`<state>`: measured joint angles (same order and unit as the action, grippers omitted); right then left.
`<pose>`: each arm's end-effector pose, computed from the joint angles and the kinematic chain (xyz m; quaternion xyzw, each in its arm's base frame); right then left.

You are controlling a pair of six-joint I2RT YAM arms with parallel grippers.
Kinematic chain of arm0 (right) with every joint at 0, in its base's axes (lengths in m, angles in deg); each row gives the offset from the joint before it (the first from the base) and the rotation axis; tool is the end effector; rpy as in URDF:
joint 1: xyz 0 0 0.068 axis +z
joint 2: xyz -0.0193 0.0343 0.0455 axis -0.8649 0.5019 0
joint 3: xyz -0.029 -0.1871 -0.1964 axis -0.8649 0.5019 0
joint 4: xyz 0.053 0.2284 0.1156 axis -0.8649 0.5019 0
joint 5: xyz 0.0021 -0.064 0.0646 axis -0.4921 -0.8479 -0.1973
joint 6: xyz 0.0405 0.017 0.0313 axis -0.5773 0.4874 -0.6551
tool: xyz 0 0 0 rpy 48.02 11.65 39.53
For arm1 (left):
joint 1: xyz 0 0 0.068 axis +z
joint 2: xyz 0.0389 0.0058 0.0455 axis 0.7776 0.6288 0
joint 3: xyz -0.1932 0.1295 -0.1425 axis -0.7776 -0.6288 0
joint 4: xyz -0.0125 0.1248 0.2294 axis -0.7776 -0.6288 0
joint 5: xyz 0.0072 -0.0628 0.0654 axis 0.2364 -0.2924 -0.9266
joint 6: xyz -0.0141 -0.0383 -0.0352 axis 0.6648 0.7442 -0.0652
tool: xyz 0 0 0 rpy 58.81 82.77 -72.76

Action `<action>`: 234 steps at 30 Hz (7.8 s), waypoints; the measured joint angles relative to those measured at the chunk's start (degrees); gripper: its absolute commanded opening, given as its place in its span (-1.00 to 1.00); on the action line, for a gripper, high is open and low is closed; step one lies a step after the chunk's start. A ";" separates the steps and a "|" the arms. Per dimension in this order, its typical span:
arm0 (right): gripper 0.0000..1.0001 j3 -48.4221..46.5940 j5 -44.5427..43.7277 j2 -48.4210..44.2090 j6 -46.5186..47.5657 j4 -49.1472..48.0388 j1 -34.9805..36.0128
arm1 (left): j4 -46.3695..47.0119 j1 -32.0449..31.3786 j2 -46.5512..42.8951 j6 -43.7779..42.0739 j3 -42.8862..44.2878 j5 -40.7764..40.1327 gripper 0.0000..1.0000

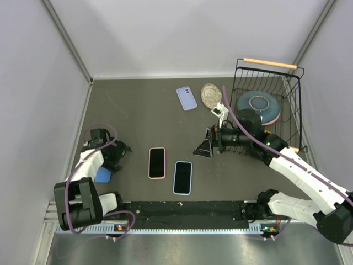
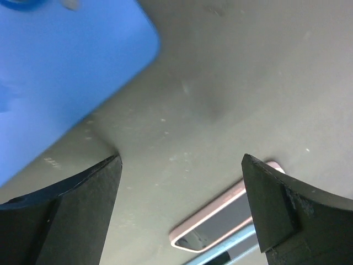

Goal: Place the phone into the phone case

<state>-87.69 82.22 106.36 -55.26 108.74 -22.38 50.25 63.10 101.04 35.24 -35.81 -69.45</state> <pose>0.1653 0.1519 0.3304 -0.2454 0.7883 0.4745 0.3052 0.1999 0.0360 0.1649 -0.4894 0.8392 -0.1576 0.1774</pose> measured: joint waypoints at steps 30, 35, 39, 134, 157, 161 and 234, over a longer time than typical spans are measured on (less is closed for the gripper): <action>0.97 -0.02 0.96 -0.79 0.90 1.44 0.00 | -19.06 22.05 7.56 -3.13 11.89 -38.05 -1.00; 0.97 -0.02 1.03 -2.23 0.90 2.40 0.00 | -17.66 21.94 11.82 -3.91 12.15 -35.30 -1.00; 0.97 -0.17 1.07 -2.73 0.81 2.67 0.00 | -15.04 21.05 12.79 -4.92 10.34 -31.34 -1.00; 0.65 -0.37 -3.15 16.94 -7.21 -7.98 5.22 | -5.90 0.17 -0.37 -0.66 2.29 3.91 -0.65; 0.11 -21.24 -11.93 53.09 -12.81 -19.63 18.71 | 0.24 -2.36 -12.81 -5.57 -5.90 20.50 -0.65; 0.00 -23.47 -11.82 54.88 -13.20 -19.54 19.85 | 0.28 -2.36 -13.14 -5.60 -6.01 21.11 -0.65; -1.00 -69.81 -44.48 77.31 22.86 2.49 -4.68 | 21.49 -12.90 26.21 -3.74 25.00 19.89 0.49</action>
<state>-157.50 37.74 183.67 -32.39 111.24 -27.05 71.73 50.20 127.24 31.50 -10.80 -49.56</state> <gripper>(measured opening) 0.035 0.764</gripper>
